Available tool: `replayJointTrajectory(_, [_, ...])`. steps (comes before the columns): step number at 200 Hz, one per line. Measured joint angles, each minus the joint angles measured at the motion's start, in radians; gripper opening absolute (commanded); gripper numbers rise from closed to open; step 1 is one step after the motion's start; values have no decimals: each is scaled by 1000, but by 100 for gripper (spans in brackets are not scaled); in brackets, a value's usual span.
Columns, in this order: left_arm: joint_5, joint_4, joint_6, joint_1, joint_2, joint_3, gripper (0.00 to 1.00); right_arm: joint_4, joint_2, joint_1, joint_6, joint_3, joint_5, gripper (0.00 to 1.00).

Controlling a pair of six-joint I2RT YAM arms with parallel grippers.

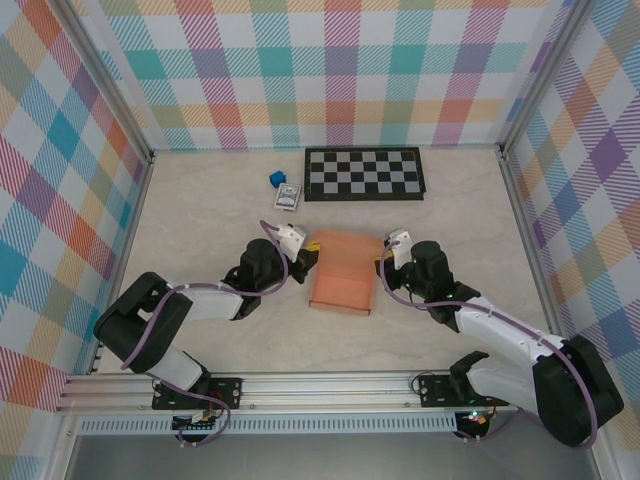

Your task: Fold the paper box

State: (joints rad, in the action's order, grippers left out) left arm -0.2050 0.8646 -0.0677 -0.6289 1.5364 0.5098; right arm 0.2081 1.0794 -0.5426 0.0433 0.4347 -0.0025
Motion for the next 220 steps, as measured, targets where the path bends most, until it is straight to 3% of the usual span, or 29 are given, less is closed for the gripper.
replayJointTrajectory(31, [37, -7, 6, -13, 11, 12, 0, -4, 39, -32, 1, 29, 99, 8])
replayJointTrajectory(93, [201, -59, 30, -38, 64, 108, 0, 108, 205, -80, 3, 106, 295, 9])
replayJointTrajectory(144, [375, 4, 84, -55, 164, 157, 0, 153, 357, -132, 68, 211, 453, 11])
replayJointTrajectory(184, [502, 126, 117, -94, 254, 164, 0, 158, 382, -176, 141, 207, 544, 13])
replayJointTrajectory(220, [547, 180, 121, -126, 275, 159, 0, 158, 343, -196, 181, 166, 559, 19])
